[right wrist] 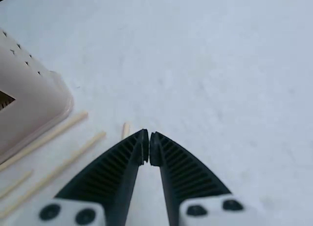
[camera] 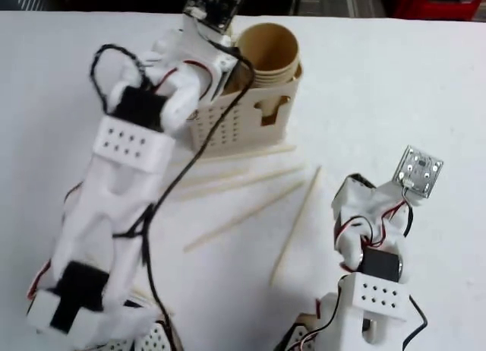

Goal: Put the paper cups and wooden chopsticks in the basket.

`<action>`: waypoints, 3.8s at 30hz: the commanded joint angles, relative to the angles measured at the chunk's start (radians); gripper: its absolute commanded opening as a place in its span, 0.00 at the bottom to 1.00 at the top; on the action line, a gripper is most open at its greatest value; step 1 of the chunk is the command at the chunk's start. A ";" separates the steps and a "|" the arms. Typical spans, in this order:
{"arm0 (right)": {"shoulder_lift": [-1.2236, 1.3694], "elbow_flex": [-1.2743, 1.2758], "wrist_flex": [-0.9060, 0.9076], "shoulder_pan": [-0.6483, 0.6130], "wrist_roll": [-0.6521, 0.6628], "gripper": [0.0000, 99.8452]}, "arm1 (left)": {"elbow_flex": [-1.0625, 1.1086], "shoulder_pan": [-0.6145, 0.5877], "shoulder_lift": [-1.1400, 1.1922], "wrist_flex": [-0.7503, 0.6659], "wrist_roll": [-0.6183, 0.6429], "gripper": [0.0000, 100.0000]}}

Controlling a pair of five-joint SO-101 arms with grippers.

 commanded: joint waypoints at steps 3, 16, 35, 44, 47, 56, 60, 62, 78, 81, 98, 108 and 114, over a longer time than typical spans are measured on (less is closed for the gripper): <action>-0.018 -0.008 -0.019 0.007 -0.011 0.02 | -0.052 -0.015 -0.206 0.206 -0.055 0.15; -0.015 -0.008 -0.019 0.007 -0.011 0.02 | -0.051 -0.015 -0.328 0.689 -0.236 0.15; -0.010 -0.006 -0.019 0.007 -0.011 0.02 | 0.649 -0.535 -0.613 0.683 -0.988 0.15; -0.010 -0.006 -0.019 0.007 -0.011 0.02 | 1.010 -0.817 -0.708 0.488 -1.425 0.17; -0.010 -0.006 -0.019 0.007 -0.011 0.02 | 1.120 -0.881 -0.711 0.362 -1.442 0.23; -0.010 -0.006 -0.019 0.007 -0.011 0.02 | 1.428 -0.928 -0.711 0.041 -1.536 0.24; -0.010 -0.006 -0.019 0.007 -0.009 0.02 | 1.501 -0.928 -0.710 -0.032 -1.571 0.23; -0.010 -0.006 -0.019 0.007 -0.009 0.02 | 1.528 -0.928 -0.711 -0.063 -1.582 0.23; -0.016 0.037 -0.079 -0.021 -0.005 0.02 | 1.401 -0.909 -0.714 -0.204 -1.231 0.20; -0.016 0.061 -0.122 -0.021 -0.003 0.02 | 1.323 -0.906 -0.714 -0.123 -1.066 0.21; -0.016 0.061 -0.120 -0.021 -0.003 0.02 | 1.096 -0.894 -0.707 0.292 0.089 0.21; -0.018 0.061 -0.120 -0.019 -0.006 0.02 | 1.332 -0.921 -0.705 0.210 0.189 0.21; -0.018 0.061 -0.120 -0.018 -0.006 0.02 | 1.373 -0.949 -0.704 0.166 0.190 0.21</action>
